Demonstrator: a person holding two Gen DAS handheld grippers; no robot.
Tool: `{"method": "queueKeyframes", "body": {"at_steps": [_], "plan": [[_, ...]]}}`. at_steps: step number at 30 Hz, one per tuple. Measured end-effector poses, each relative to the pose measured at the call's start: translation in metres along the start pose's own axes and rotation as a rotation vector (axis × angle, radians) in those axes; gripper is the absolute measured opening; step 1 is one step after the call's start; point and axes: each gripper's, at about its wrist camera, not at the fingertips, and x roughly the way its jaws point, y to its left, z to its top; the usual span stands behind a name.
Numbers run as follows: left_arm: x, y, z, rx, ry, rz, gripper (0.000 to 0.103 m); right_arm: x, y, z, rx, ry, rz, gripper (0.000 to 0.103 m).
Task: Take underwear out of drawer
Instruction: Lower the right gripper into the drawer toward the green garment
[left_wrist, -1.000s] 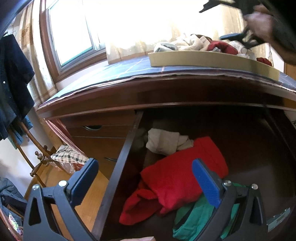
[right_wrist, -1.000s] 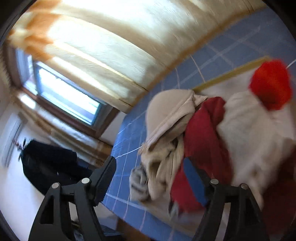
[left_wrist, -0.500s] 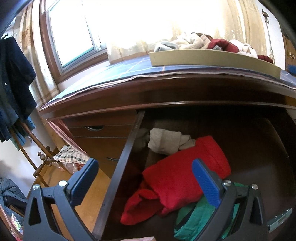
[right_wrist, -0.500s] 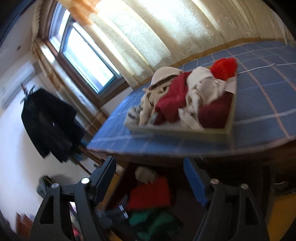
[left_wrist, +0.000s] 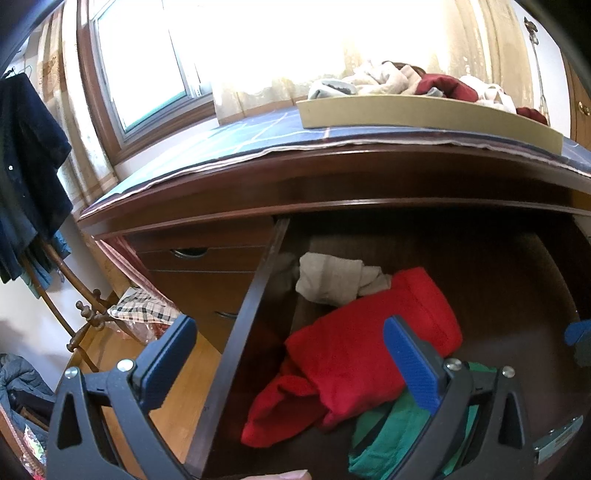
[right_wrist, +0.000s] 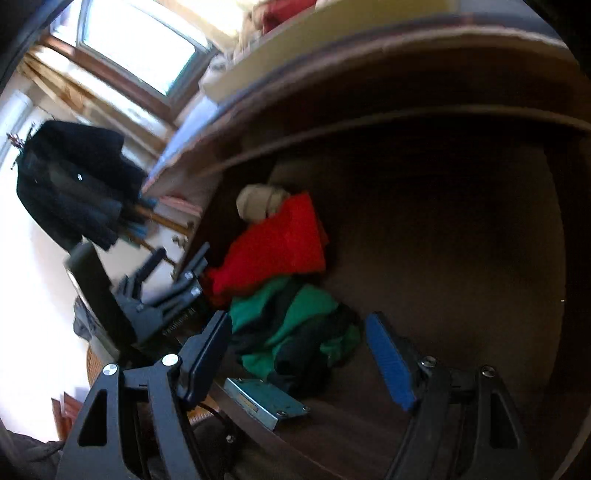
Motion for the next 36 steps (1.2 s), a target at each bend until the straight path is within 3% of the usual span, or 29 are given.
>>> {"method": "queueKeyframes", "body": {"at_steps": [7, 12, 18, 28, 31, 35, 36], "plan": [[0.003, 0.020, 0.003, -0.100, 0.027, 0.060, 0.103, 0.035, 0.011, 0.007, -0.056, 0.129, -0.068, 0.077], [0.006, 0.019, 0.001, -0.064, 0.028, 0.095, 0.103, 0.060, 0.018, 0.008, -0.081, 0.233, -0.079, 0.077], [0.007, 0.024, 0.003, -0.106, 0.030, 0.091, 0.103, 0.082, 0.029, 0.012, -0.129, 0.283, -0.128, 0.077], [0.010, 0.028, 0.003, -0.144, 0.044, 0.103, 0.103, 0.115, 0.051, 0.009, -0.238, 0.448, -0.177, 0.077], [0.010, 0.027, 0.004, -0.137, 0.039, 0.105, 0.103, 0.117, 0.046, 0.010, -0.221, 0.465, -0.159, 0.070], [0.010, 0.028, 0.003, -0.143, 0.033, 0.107, 0.103, 0.112, 0.034, 0.012, -0.187, 0.439, -0.178, 0.038], [0.009, 0.027, 0.003, -0.143, 0.031, 0.107, 0.103, 0.110, 0.029, 0.012, -0.166, 0.432, -0.155, 0.037]]}}
